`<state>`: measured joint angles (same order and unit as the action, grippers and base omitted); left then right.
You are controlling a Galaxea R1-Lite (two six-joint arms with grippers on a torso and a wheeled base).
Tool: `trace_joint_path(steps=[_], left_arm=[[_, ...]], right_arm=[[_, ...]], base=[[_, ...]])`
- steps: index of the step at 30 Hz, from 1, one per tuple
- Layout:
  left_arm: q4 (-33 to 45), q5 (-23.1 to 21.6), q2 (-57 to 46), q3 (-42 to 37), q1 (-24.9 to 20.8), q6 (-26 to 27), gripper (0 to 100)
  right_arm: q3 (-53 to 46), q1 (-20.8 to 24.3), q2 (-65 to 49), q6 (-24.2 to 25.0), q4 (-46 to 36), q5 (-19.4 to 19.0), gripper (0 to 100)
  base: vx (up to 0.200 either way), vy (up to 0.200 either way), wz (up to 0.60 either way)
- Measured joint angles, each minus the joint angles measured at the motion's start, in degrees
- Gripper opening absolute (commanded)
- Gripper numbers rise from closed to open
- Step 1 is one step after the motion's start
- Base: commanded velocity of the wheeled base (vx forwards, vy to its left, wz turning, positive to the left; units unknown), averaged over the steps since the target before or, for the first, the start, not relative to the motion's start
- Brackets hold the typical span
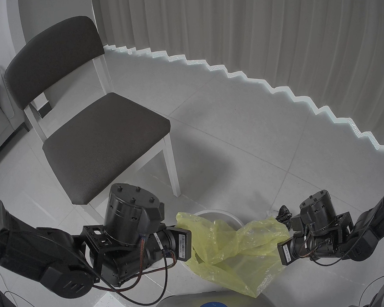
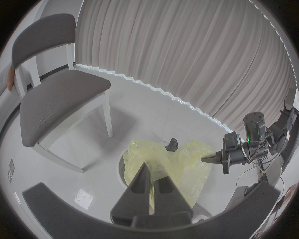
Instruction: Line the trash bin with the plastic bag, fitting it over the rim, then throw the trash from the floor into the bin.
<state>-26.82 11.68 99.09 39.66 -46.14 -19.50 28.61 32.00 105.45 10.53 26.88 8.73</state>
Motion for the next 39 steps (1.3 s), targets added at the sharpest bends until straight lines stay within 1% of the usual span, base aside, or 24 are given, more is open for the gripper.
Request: trace_joint_path(steps=[10,18,22,28,34,39], left_arm=[[-9.25,-2.71,6.05,-0.49,4.24,0.21,0],[-11.78,-5.56,11.3,-0.22,7.14,0.21,0],[-12.11,-5.83,12.28,-1.16,8.13,0.24,0],[-12.18,-6.33,12.04,-4.27,8.78,0.27,0],[-12.45,-7.44,11.14,-7.77,9.62,0.1,0],[-14.9,-8.46,12.06,-8.68,10.81,0.05,0]], right_arm=[[3.22,-1.24,5.0,-0.17,0.35,-1.58,0],[7.11,-1.82,9.98,-0.17,0.38,-3.73,0],[8.68,-1.9,12.19,-0.3,0.29,-5.01,0],[9.14,-1.55,13.96,-0.46,0.21,-5.29,0],[7.68,0.85,14.2,-1.26,-0.33,-5.36,0],[7.85,1.57,15.03,-1.48,0.05,-5.32,0]], base=[[0.0,0.0,0.0],[0.0,0.0,0.0],[0.0,0.0,0.0],[0.0,0.0,0.0],[0.0,0.0,0.0],[0.0,0.0,0.0]])
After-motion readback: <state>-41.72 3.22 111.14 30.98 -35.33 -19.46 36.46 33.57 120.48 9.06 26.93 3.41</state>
